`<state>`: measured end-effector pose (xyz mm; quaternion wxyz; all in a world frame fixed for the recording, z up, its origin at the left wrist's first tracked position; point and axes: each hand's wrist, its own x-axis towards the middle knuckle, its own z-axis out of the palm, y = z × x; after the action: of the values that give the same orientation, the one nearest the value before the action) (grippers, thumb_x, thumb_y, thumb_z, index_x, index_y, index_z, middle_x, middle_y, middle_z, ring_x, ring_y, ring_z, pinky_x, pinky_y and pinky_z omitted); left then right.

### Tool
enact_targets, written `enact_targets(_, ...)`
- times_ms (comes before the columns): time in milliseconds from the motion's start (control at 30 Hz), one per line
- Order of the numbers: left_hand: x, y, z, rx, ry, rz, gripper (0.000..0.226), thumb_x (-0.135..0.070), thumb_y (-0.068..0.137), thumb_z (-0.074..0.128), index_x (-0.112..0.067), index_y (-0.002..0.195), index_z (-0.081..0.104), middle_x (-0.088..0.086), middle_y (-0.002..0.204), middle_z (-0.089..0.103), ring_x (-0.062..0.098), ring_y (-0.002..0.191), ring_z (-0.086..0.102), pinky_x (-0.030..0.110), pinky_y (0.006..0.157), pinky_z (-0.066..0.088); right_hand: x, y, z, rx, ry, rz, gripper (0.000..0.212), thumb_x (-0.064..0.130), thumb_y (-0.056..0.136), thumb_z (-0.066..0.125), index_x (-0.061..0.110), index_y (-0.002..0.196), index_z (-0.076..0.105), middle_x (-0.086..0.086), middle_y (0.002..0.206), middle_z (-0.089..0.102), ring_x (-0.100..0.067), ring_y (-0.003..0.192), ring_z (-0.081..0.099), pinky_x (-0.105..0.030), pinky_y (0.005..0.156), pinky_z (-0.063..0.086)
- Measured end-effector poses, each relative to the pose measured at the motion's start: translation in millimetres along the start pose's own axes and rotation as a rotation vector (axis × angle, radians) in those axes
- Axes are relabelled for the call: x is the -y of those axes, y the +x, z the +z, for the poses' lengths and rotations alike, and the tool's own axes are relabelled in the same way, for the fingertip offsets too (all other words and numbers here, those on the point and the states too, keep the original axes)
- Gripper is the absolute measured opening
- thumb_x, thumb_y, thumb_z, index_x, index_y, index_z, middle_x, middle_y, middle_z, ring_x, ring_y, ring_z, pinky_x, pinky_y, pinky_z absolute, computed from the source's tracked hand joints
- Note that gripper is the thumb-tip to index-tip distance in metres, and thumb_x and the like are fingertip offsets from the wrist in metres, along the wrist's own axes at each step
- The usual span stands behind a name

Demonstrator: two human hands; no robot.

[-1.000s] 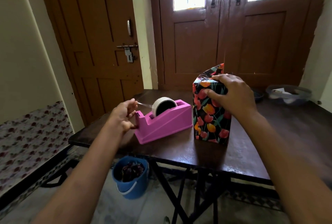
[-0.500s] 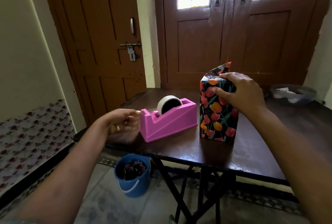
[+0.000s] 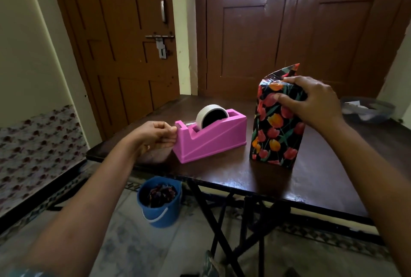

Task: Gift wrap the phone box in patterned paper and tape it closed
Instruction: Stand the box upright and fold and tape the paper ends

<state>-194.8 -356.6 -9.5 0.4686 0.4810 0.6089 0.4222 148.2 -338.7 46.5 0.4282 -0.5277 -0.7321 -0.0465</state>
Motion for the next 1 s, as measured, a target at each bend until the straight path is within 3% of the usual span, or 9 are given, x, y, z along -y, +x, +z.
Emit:
enact_targets(167,-9,-2,6,-0.119,0.305,0.094,0.010,-0.017,0.087,0.063,-0.008,0.083,0.063,0.005,0.071,0.060,0.012,0.062,0.055,0.021,0.055,0.044,-1,2,-2,0.028,0.008,0.018,0.061,0.054,0.076,0.065,0.019,0.125,0.056,-0.008,0.123,0.058,-0.026,0.110,0.053,-0.036,0.083,0.043)
enact_targets(300,-16,-5,12,-0.221,0.515,0.142,0.014,-0.022,0.087,0.063,-0.009,0.080,0.063,0.003,0.072,0.061,0.010,0.063,0.054,0.020,0.052,0.039,-2,3,-2,0.023,0.015,0.029,0.058,0.052,0.079,0.064,0.020,0.126,0.055,-0.009,0.123,0.058,-0.026,0.110,0.053,-0.037,0.082,0.045)
enact_targets(433,-10,-5,26,-0.487,0.828,0.159,0.022,-0.036,0.088,0.061,-0.015,0.084,0.064,0.000,0.079,0.064,0.012,0.072,0.059,0.026,0.058,0.045,-8,3,-6,0.027,0.028,0.036,0.051,0.044,0.083,0.063,0.019,0.127,0.055,-0.010,0.125,0.057,-0.028,0.110,0.055,-0.043,0.085,0.050)
enact_targets(600,-3,-13,42,-0.748,1.228,0.175,0.017,-0.031,0.091,0.057,-0.015,0.095,0.059,0.001,0.075,0.056,0.013,0.066,0.052,0.027,0.058,0.042,-6,2,-9,0.045,0.018,0.051,0.055,0.047,0.082,0.062,0.020,0.129,0.053,-0.010,0.129,0.056,-0.029,0.113,0.054,-0.043,0.086,0.050)
enact_targets(733,2,-21,23,-0.726,0.855,0.300,0.018,-0.034,0.091,0.057,-0.016,0.087,0.061,-0.003,0.073,0.057,0.012,0.067,0.056,0.028,0.059,0.049,0,2,-10,0.063,-0.035,0.029,0.057,0.050,0.081,0.062,0.021,0.129,0.053,-0.008,0.128,0.057,-0.026,0.112,0.054,-0.040,0.083,0.048)
enact_targets(900,-61,-40,47,-0.243,0.139,0.432,0.018,-0.027,0.092,0.055,-0.015,0.080,0.062,-0.002,0.073,0.062,0.007,0.063,0.052,0.018,0.053,0.040,9,22,-32,0.284,-0.182,0.056,0.059,0.065,0.075,0.059,0.032,0.124,0.058,-0.003,0.123,0.061,-0.023,0.106,0.058,-0.034,0.082,0.048)
enact_targets(1000,-104,-35,77,-0.056,0.037,0.450,0.020,-0.029,0.091,0.058,-0.017,0.077,0.064,-0.009,0.058,0.060,0.005,0.053,0.045,0.015,0.048,0.036,13,38,-51,0.421,0.012,0.121,0.037,0.051,0.082,0.061,0.030,0.111,0.067,0.002,0.111,0.064,-0.010,0.090,0.058,-0.025,0.073,0.049)
